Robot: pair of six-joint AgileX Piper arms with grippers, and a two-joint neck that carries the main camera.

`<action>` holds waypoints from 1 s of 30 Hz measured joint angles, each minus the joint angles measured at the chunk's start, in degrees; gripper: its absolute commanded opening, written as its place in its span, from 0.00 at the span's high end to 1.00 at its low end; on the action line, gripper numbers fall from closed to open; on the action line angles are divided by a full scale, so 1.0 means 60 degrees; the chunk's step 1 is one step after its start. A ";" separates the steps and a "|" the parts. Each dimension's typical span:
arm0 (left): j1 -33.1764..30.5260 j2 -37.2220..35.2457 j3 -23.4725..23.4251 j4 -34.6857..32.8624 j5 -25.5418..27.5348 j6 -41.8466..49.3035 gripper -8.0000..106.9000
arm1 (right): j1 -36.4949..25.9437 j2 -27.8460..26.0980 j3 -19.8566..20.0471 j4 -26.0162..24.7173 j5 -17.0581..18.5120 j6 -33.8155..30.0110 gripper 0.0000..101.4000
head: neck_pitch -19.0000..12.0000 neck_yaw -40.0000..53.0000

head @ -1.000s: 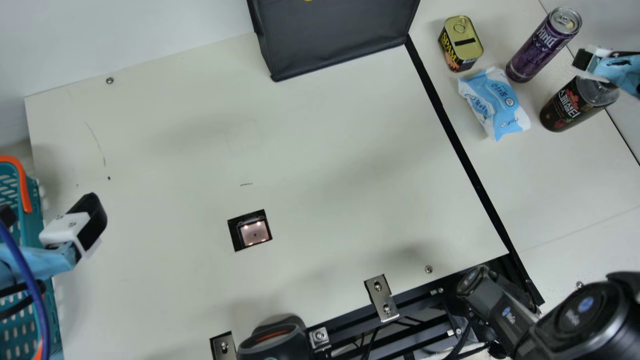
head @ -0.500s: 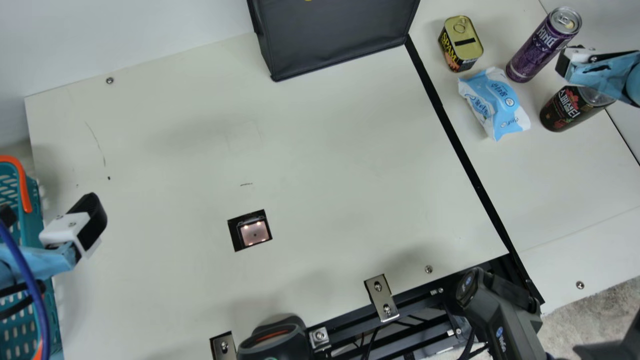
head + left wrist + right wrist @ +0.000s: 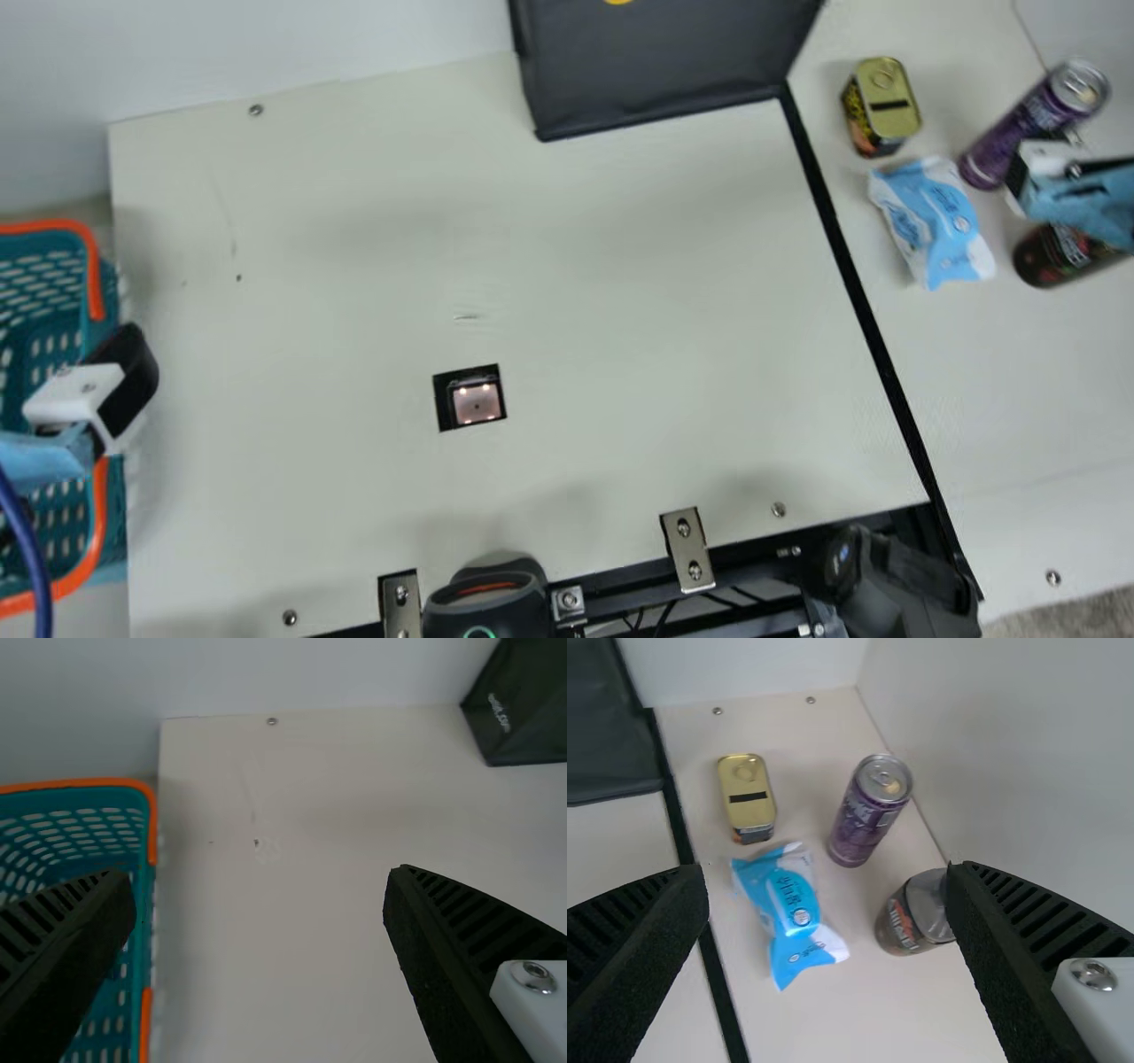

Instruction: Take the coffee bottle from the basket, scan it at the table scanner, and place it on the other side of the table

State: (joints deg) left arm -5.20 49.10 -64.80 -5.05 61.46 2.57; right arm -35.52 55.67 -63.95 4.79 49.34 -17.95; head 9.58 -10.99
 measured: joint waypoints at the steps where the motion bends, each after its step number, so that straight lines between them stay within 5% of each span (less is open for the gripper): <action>1: 0.0085 -0.0139 -0.0103 0.0082 0.0151 -0.0048 0.15 | 0.0176 -0.0072 -0.0022 0.0000 0.0040 0.0109 0.06 | 0.0015 0.0234; 9: 0.0592 -0.0980 -0.0693 0.0598 0.1334 -0.0429 0.15 | 0.1496 -0.0560 -0.0245 -0.0222 0.0785 0.0767 0.06 | 0.0000 0.1538; 30: 0.0592 -0.0980 -0.0693 0.0598 0.1342 -0.0429 0.15 | 0.4995 -0.1856 -0.0835 -0.0798 0.2819 0.2517 0.06 | 0.0015 0.1538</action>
State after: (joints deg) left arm -1.65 43.22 -68.96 -1.46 69.51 0.00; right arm -5.55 44.54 -68.95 0.00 66.26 -2.85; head 9.67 -1.76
